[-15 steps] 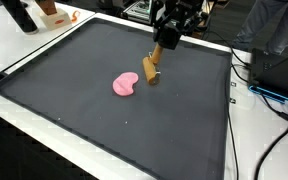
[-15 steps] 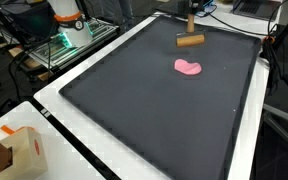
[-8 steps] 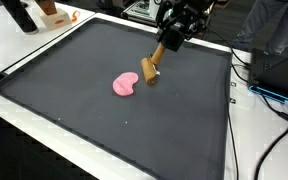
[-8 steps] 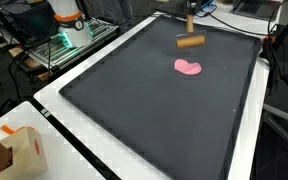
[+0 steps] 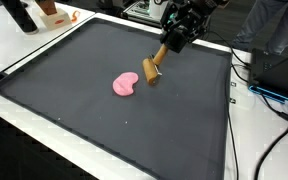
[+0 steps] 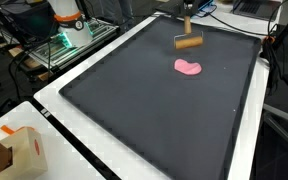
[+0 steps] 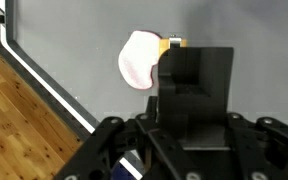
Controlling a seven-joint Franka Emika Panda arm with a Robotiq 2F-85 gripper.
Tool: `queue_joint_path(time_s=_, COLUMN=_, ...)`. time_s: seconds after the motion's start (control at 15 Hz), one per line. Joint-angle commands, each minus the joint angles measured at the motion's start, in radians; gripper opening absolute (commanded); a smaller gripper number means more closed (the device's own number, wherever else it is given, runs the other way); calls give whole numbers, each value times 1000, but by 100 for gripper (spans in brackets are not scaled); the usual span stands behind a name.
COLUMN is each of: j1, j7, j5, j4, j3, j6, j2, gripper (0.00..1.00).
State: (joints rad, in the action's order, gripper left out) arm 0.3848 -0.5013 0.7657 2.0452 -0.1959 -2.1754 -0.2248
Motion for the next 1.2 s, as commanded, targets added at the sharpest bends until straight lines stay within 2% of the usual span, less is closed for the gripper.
queue_joint_path(time_s=0.0, j1=7, j7=-46, j5=56, j4=36, j3=-11, j6=8, j2=19, gripper=24)
queue_joint_path(time_s=0.4, j1=10, j7=-63, j5=92, j4=50, j3=-23, j6=15, j2=7, gripper=24)
queue_joint_path(time_s=1.13, j1=-18, j7=-4, j5=22, j4=32, j3=-19, j6=24, j2=-20, gripper=24)
